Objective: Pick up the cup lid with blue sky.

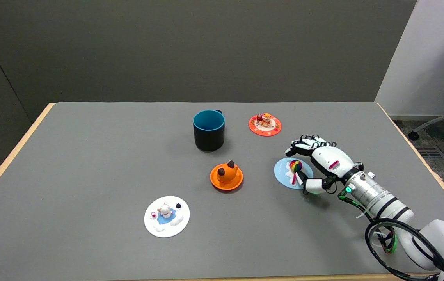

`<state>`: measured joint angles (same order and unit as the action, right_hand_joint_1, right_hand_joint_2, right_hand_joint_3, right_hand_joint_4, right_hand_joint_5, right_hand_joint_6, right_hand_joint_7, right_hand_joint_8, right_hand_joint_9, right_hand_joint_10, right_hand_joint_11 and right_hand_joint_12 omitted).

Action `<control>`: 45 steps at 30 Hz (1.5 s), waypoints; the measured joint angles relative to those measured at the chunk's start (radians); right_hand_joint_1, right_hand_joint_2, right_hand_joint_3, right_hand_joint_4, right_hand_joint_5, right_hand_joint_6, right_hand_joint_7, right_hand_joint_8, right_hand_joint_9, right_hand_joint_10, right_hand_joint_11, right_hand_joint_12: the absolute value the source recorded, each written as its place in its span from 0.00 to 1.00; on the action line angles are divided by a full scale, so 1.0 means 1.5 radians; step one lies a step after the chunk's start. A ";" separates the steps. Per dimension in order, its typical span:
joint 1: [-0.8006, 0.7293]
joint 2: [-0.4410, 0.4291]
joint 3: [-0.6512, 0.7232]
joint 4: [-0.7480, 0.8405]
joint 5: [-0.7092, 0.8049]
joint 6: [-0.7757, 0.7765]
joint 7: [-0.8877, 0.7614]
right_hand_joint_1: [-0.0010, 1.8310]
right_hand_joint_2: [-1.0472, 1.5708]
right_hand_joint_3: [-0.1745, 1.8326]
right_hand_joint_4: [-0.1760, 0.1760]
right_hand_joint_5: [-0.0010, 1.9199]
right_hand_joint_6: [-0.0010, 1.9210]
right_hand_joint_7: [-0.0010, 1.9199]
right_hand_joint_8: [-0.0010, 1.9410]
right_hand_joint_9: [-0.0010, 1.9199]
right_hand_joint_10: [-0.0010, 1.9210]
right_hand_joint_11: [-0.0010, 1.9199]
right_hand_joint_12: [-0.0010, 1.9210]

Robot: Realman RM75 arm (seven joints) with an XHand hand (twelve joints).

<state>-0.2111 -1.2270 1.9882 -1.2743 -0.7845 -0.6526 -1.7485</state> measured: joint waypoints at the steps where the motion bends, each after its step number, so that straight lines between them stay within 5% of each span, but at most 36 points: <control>1: 0.000 0.000 0.000 0.000 0.000 0.000 0.000 0.56 0.74 0.50 0.46 0.19 0.35 0.08 0.30 0.09 0.40 0.00 0.69; 4: 0.000 0.000 0.001 0.000 0.000 0.000 0.001 0.56 0.74 0.50 0.49 0.16 0.39 0.06 0.32 0.09 0.41 0.00 0.68; 5: 0.000 0.000 0.001 0.000 0.000 0.001 0.002 0.46 0.89 0.24 0.37 0.22 0.87 0.05 0.36 0.08 0.44 0.00 0.67; 6: 0.000 0.000 0.001 0.001 0.001 0.001 0.002 0.44 0.91 0.21 0.35 0.22 0.94 0.05 0.36 0.08 0.45 0.00 0.67; 31: -0.001 -0.001 0.003 0.005 0.011 0.005 0.006 0.44 0.91 0.20 0.47 0.24 0.92 0.04 0.41 0.07 0.50 0.00 0.71; 34: -0.001 -0.001 0.003 0.002 0.011 0.010 0.006 0.44 0.90 0.20 0.55 0.25 0.91 0.04 0.43 0.07 0.52 0.00 0.73; 41: -0.004 0.001 0.000 -0.020 0.009 0.027 0.014 0.42 0.91 0.21 0.52 0.23 0.94 0.04 0.46 0.07 0.55 0.00 0.74; 43: -0.004 0.001 -0.001 -0.030 0.001 0.031 0.021 0.42 0.92 0.21 0.35 0.18 0.99 0.06 0.43 0.10 0.51 0.01 0.68; 45: -0.004 0.002 -0.002 -0.042 -0.011 0.035 0.030 0.42 0.92 0.21 0.34 0.19 0.99 0.06 0.44 0.10 0.51 0.01 0.68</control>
<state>-0.2169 -1.2239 1.9853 -1.3369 -0.8008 -0.5995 -1.7033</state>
